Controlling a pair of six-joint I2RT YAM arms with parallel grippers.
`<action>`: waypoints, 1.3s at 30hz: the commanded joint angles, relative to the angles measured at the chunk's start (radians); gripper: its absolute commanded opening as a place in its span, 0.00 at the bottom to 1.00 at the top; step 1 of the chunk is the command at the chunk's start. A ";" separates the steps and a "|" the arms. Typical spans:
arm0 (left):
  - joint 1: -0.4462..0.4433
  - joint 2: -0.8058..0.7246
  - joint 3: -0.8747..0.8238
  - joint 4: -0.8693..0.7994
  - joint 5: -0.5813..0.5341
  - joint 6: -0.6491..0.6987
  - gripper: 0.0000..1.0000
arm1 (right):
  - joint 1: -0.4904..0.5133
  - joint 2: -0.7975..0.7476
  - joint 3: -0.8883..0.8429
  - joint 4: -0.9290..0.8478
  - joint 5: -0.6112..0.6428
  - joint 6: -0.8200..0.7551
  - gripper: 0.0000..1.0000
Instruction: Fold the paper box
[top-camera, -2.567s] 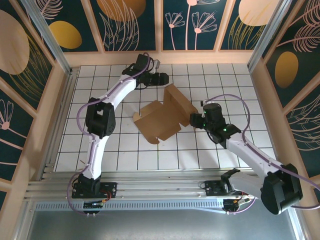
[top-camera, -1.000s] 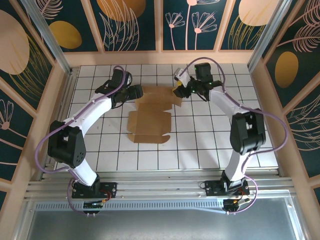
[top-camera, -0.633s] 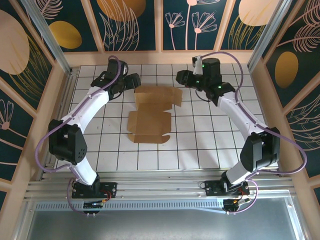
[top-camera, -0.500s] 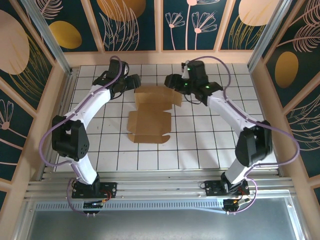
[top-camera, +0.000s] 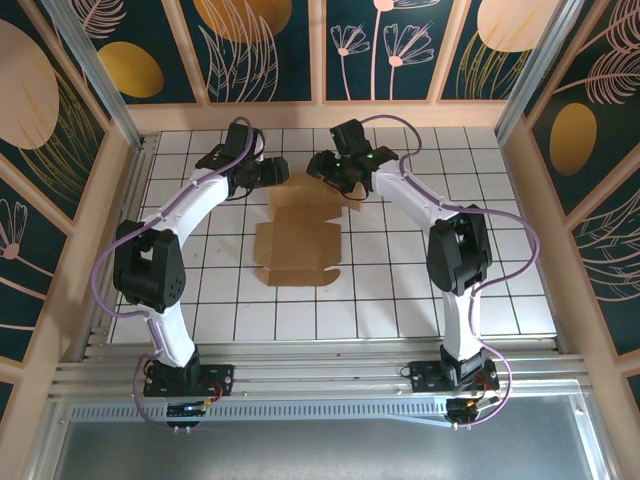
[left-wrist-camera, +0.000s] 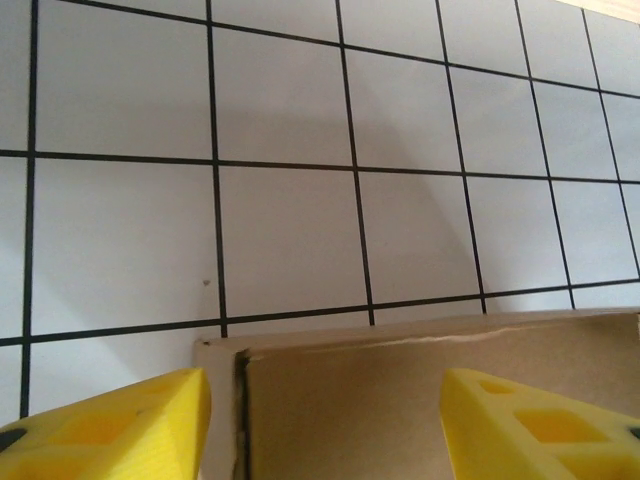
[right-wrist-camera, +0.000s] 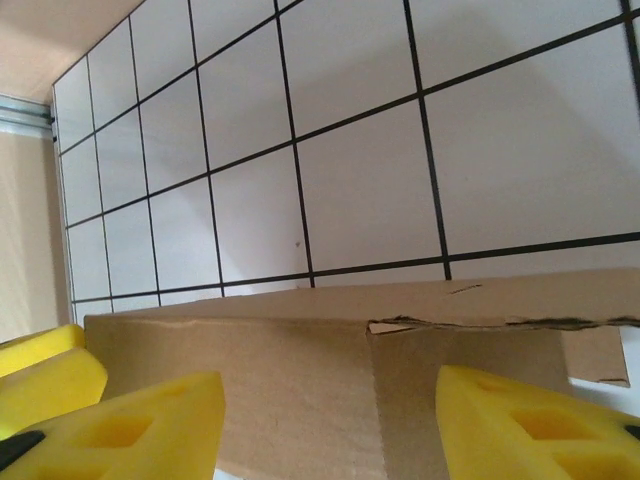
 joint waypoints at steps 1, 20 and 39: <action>-0.001 0.009 -0.026 0.021 0.062 0.003 0.61 | 0.016 0.023 0.024 -0.008 -0.009 0.047 0.61; 0.000 -0.018 -0.099 0.086 0.112 -0.035 0.57 | 0.020 -0.054 -0.106 0.091 0.069 0.067 0.43; -0.001 -0.047 -0.119 0.079 0.055 -0.024 0.57 | -0.013 -0.503 -0.543 0.200 0.191 0.084 0.68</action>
